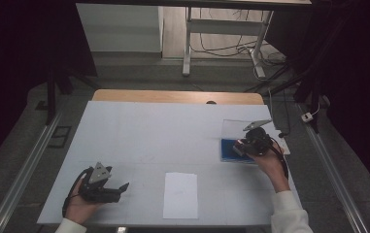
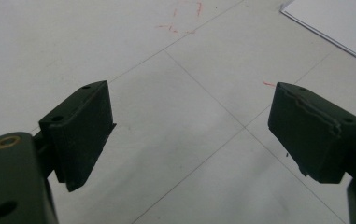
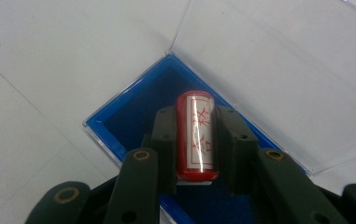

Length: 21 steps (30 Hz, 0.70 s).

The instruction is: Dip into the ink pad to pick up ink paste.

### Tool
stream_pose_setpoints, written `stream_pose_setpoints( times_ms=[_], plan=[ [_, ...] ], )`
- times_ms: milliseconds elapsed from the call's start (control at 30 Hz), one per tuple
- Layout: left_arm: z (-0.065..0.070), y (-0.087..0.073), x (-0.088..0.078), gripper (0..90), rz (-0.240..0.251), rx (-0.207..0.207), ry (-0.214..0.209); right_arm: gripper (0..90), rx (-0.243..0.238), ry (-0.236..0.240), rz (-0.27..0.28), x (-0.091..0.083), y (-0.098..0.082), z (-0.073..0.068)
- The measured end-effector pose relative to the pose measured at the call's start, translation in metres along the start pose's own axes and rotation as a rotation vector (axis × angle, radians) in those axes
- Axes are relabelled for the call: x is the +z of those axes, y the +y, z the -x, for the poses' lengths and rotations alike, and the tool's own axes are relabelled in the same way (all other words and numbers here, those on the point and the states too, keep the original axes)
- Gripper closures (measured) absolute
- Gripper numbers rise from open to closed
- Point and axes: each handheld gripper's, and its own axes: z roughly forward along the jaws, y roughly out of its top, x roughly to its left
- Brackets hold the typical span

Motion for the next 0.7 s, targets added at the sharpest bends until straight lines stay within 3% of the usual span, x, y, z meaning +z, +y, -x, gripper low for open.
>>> stream_pose_setpoints(
  times_ms=[700],
  plan=[
    [0.0000,-0.0022,-0.0002,14.4,-0.007,-0.007,0.000,70.6,0.004,0.005,-0.023,0.0035,-0.0006,0.0008]
  ],
)
